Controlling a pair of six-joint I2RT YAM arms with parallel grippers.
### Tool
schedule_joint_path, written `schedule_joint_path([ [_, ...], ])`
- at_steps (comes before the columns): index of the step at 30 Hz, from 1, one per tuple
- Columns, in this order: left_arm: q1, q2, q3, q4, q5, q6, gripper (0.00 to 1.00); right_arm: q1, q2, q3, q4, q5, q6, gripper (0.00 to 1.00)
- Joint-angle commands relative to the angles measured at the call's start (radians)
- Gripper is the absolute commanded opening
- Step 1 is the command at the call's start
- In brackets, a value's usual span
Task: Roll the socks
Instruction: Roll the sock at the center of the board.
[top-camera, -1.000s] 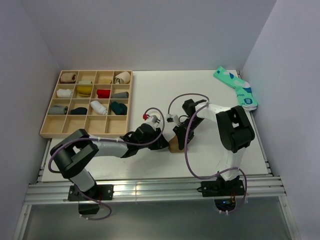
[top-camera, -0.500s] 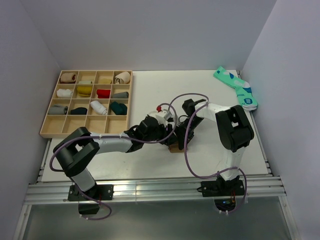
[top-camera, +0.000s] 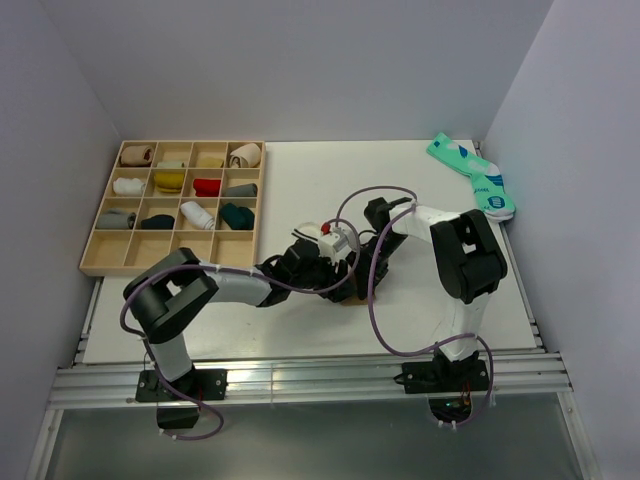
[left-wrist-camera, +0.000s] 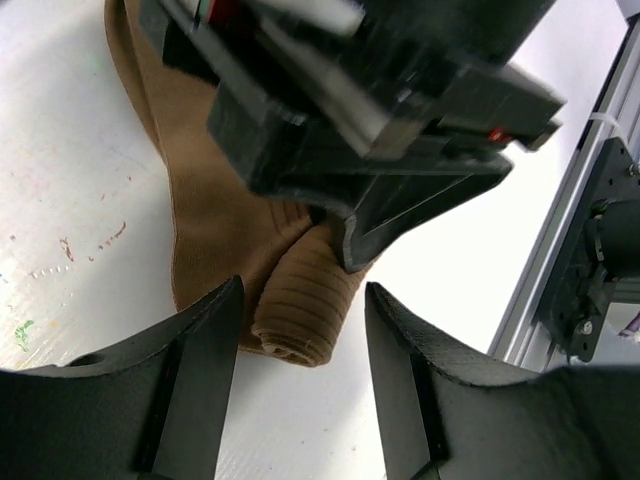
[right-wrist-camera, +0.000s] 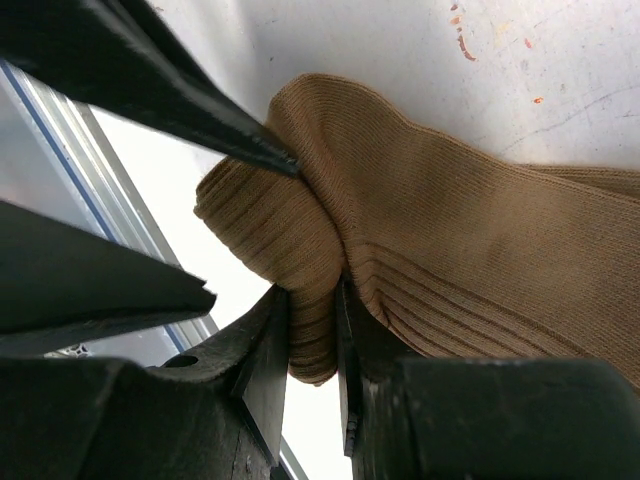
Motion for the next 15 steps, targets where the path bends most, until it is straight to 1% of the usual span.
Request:
schedule_joint_path([
  [1,0.000,0.019,-0.018,0.065,0.031,0.019,0.57,-0.013,0.033,0.018,0.026,0.107,-0.018,0.09],
  [8,0.009,0.039,-0.029,0.077,0.030,0.019,0.56,-0.014,0.033,0.016,0.021,0.107,-0.021,0.08],
  [11,0.014,0.040,-0.038,0.102,0.036,0.004,0.54,-0.014,0.035,0.013,0.024,0.110,-0.019,0.08],
  [14,0.015,0.040,-0.030,0.100,0.040,-0.007,0.47,-0.014,0.039,0.012,0.030,0.115,-0.013,0.08],
  [15,0.015,0.043,-0.027,0.096,0.039,-0.016,0.39,-0.014,0.038,0.012,0.035,0.121,-0.012,0.08],
])
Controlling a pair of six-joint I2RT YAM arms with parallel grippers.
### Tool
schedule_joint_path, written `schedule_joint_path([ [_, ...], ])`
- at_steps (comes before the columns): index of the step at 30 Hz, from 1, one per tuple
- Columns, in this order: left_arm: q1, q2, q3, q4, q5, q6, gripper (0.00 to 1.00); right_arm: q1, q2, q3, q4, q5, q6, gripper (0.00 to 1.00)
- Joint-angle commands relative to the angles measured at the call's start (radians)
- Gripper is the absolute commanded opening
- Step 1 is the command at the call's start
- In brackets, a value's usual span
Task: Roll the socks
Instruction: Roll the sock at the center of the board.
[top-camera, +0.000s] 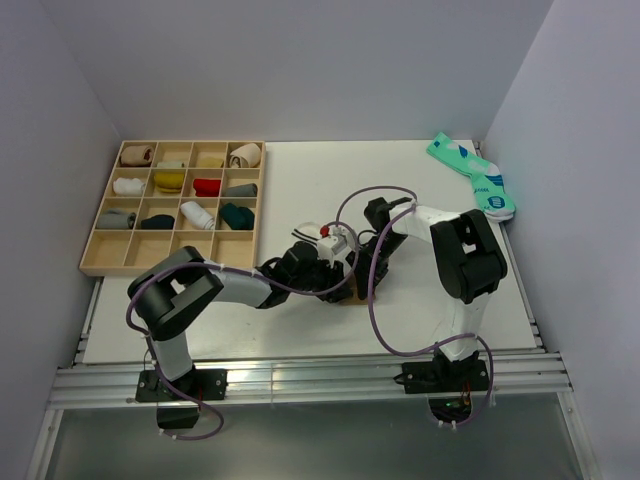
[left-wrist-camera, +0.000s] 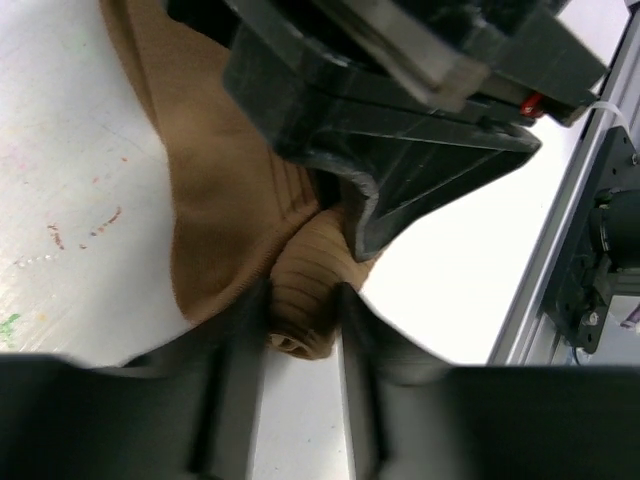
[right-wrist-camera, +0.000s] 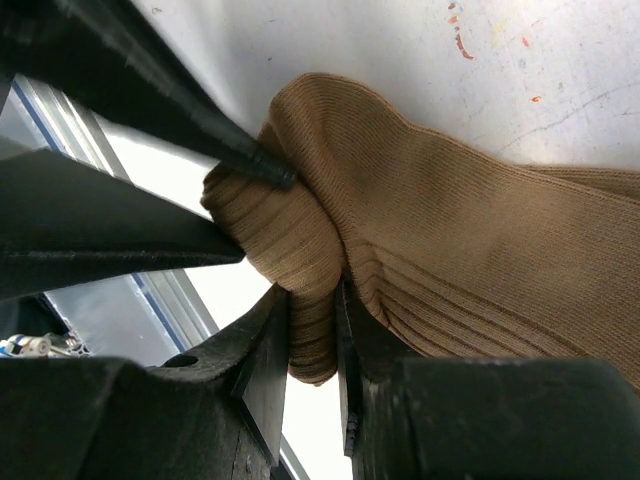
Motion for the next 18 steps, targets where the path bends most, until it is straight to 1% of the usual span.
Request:
schedule_joint_path([
  [1,0.005,0.011,0.004,0.037,0.016,-0.009,0.35,-0.014,0.035,0.007,0.051,0.124,-0.002,0.09],
  [2,0.005,0.013,0.010,0.023,0.013,-0.012,0.30,-0.014,0.031,0.006,0.060,0.130,0.004,0.10],
  [3,0.004,0.017,0.020,0.014,0.013,-0.018,0.21,-0.014,0.023,0.003,0.063,0.136,0.006,0.11],
  [4,0.004,0.017,0.021,0.008,0.011,-0.019,0.17,-0.013,0.020,0.004,0.065,0.137,0.012,0.14],
  [5,-0.001,0.016,0.023,-0.008,0.005,-0.025,0.12,-0.014,0.015,0.009,0.065,0.138,0.015,0.18],
  [6,-0.002,0.017,0.030,-0.022,-0.003,-0.028,0.08,-0.014,0.012,0.012,0.067,0.140,0.023,0.21],
  [7,-0.005,0.017,0.033,-0.034,-0.006,-0.038,0.02,-0.014,0.005,0.017,0.068,0.143,0.029,0.27],
  [8,-0.008,0.017,0.033,-0.042,-0.015,-0.045,0.00,-0.014,0.004,0.021,0.073,0.144,0.032,0.30],
  [10,-0.013,0.014,0.038,-0.065,-0.043,-0.058,0.00,-0.014,-0.011,0.035,0.073,0.146,0.046,0.36],
  [12,-0.019,0.011,0.043,-0.097,-0.072,-0.079,0.00,-0.014,-0.032,0.043,0.086,0.155,0.075,0.40],
  [16,-0.035,0.017,0.055,-0.147,-0.115,-0.096,0.00,-0.019,-0.078,0.066,0.103,0.160,0.121,0.45],
  [18,-0.042,0.027,0.059,-0.169,-0.138,-0.107,0.00,-0.020,-0.092,0.070,0.100,0.160,0.133,0.46],
])
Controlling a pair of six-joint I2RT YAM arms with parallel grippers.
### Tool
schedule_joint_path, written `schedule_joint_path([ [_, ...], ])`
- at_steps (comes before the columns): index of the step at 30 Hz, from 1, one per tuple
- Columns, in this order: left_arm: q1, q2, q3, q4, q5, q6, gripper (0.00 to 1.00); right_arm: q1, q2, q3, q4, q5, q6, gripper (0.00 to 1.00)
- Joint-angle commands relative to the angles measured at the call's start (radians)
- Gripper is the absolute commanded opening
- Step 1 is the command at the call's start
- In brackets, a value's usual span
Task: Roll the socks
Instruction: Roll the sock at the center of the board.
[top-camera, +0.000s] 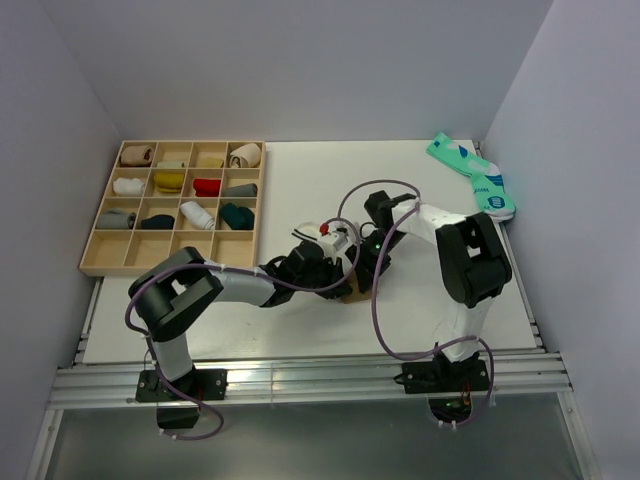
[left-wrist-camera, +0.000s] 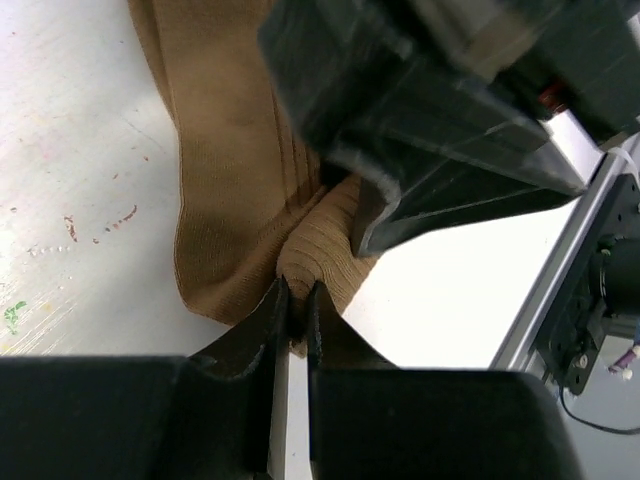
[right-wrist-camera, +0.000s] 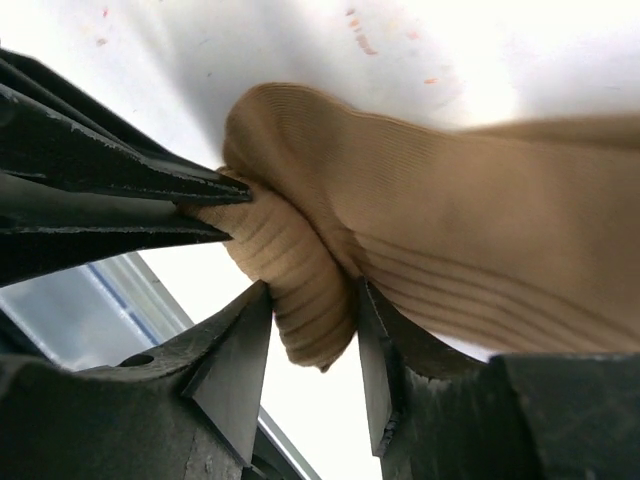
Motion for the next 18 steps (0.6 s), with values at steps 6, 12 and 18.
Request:
schedule_joint_path([
  [6,-0.022,0.038,0.008,-0.088,-0.071,-0.052,0.00,-0.045,-0.094,0.068,0.089,0.098,0.071,0.48],
  [12,-0.029,0.041,0.018,-0.092,-0.077,-0.067,0.00,-0.104,-0.100,0.099,0.161,0.174,0.169,0.50],
  [18,-0.035,0.041,0.028,-0.102,-0.080,-0.072,0.00,-0.137,-0.068,0.141,0.209,0.286,0.204,0.53],
])
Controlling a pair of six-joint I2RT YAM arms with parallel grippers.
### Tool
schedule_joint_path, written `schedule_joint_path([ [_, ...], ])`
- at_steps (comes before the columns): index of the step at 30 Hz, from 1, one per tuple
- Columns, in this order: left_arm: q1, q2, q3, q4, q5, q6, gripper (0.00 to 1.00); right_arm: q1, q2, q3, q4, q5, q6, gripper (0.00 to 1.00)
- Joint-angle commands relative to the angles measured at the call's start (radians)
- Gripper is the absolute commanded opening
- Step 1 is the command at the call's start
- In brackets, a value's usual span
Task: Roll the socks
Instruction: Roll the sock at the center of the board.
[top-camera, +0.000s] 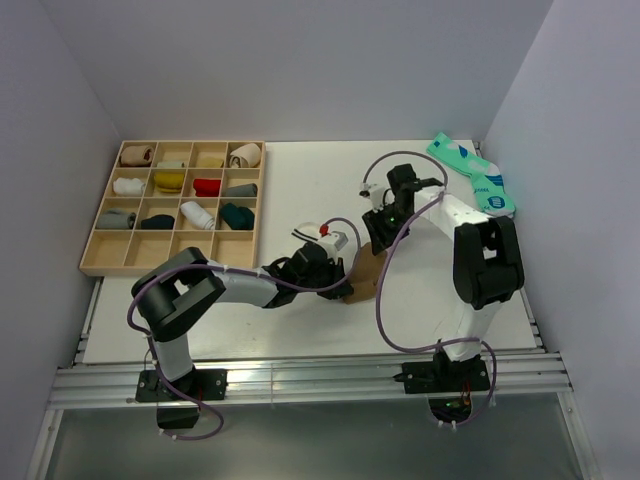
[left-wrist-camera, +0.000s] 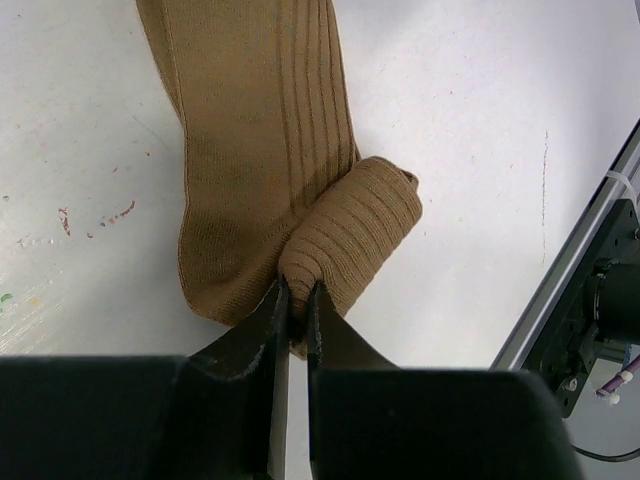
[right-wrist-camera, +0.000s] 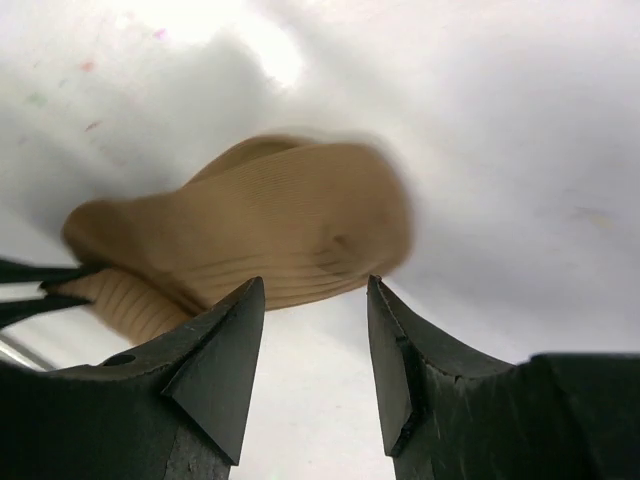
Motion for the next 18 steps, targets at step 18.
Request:
schedule_joint_path([
  [18,-0.021,0.020,0.041,-0.118,-0.021,0.003,0.00,0.050,0.075,0.026,0.075,0.141,0.000,0.53],
])
